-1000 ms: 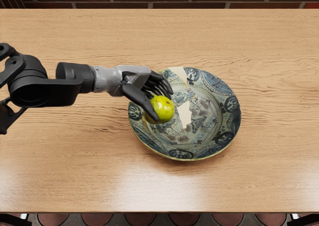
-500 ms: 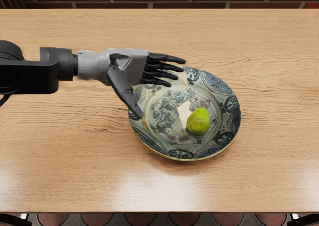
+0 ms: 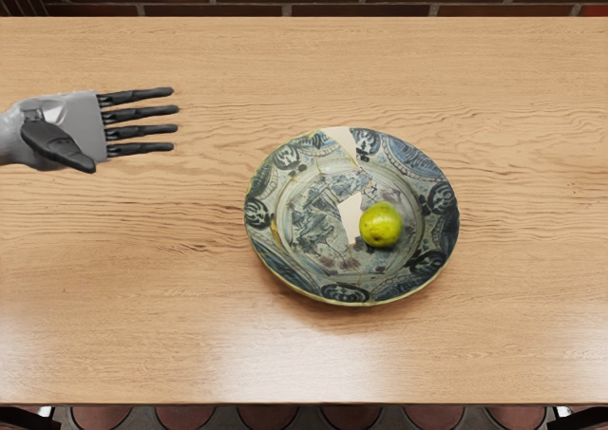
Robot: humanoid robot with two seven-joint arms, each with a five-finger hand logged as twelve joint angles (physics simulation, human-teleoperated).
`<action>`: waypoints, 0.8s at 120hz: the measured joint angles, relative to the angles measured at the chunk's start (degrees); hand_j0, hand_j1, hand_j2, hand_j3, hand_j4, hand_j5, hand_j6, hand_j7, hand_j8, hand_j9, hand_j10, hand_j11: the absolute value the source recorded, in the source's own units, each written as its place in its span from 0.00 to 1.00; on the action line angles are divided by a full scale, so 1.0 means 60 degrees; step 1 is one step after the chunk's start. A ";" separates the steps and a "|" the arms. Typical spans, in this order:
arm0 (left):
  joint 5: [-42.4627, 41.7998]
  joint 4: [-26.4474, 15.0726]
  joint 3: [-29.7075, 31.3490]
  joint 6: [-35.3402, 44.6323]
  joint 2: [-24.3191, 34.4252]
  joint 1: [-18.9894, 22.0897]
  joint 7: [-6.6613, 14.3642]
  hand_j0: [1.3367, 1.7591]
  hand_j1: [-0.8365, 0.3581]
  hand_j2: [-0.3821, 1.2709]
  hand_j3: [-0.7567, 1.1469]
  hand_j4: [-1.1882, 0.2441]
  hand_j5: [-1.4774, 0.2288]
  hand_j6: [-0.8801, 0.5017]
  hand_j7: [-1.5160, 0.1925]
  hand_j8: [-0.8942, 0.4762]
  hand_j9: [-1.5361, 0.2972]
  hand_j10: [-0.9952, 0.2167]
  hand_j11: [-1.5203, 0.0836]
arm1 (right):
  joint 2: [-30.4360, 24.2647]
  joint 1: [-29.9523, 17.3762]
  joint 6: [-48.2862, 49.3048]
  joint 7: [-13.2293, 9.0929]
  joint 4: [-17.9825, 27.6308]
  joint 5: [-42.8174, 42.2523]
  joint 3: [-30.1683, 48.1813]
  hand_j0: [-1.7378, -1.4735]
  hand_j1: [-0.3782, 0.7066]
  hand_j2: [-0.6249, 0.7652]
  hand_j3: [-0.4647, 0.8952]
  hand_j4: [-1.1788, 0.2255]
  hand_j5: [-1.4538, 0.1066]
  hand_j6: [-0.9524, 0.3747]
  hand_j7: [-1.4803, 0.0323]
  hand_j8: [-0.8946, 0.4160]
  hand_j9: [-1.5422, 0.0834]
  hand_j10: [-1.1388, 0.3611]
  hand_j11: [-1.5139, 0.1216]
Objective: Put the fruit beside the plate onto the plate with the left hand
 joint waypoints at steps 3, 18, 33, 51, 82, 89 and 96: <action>-0.0034 0.0045 0.0002 -0.0001 0.0081 0.0081 0.0000 0.76 0.98 0.23 0.40 0.82 0.86 0.63 0.88 0.65 0.83 0.82 0.94 | 0.0000 0.0000 0.0000 0.0001 0.0000 0.0000 0.0000 0.30 0.04 0.45 0.34 0.83 0.92 0.71 0.97 0.67 0.94 0.75 0.91; -0.0156 0.0387 0.0009 -0.0003 0.0238 0.0103 0.0000 0.76 0.99 0.23 0.40 0.83 0.86 0.64 0.88 0.65 0.83 0.82 0.94 | 0.0000 0.0000 0.0000 0.0002 -0.0002 0.0000 0.0000 0.30 0.04 0.45 0.34 0.83 0.92 0.71 0.97 0.67 0.94 0.75 0.91; -0.0200 0.0729 0.0011 -0.0004 0.0277 0.0103 0.0000 0.76 0.99 0.23 0.40 0.83 0.86 0.64 0.88 0.65 0.84 0.82 0.94 | 0.0000 0.0000 0.0000 0.0001 0.0000 0.0000 0.0000 0.30 0.04 0.45 0.34 0.83 0.92 0.71 0.97 0.67 0.94 0.75 0.91; -0.0213 0.0982 0.0011 -0.0005 0.0307 0.0103 0.0000 0.76 0.99 0.23 0.40 0.83 0.86 0.64 0.89 0.65 0.84 0.82 0.95 | 0.0000 0.0000 0.0000 0.0000 -0.0002 0.0000 0.0000 0.30 0.04 0.45 0.34 0.83 0.92 0.71 0.97 0.67 0.94 0.75 0.91; -0.0215 0.1412 0.0012 -0.0005 0.0322 0.0103 0.0000 0.76 0.99 0.23 0.40 0.83 0.86 0.64 0.89 0.65 0.84 0.82 0.95 | 0.0000 0.0000 0.0000 0.0000 -0.0003 0.0000 0.0000 0.30 0.04 0.45 0.34 0.83 0.92 0.71 0.97 0.67 0.94 0.75 0.91; -0.0211 0.1463 0.0012 -0.0005 0.0334 0.0103 0.0000 0.76 0.99 0.23 0.40 0.83 0.86 0.64 0.89 0.65 0.84 0.82 0.95 | 0.0000 0.0000 0.0000 0.0001 -0.0003 0.0000 0.0000 0.30 0.04 0.45 0.34 0.83 0.92 0.71 0.97 0.67 0.94 0.75 0.91; -0.0211 0.1547 0.0012 -0.0005 0.0336 0.0104 0.0000 0.76 0.99 0.23 0.40 0.83 0.86 0.64 0.89 0.65 0.84 0.82 0.95 | 0.0000 0.0000 0.0000 -0.0001 -0.0002 0.0000 0.0000 0.30 0.04 0.45 0.34 0.83 0.92 0.71 0.97 0.67 0.94 0.75 0.91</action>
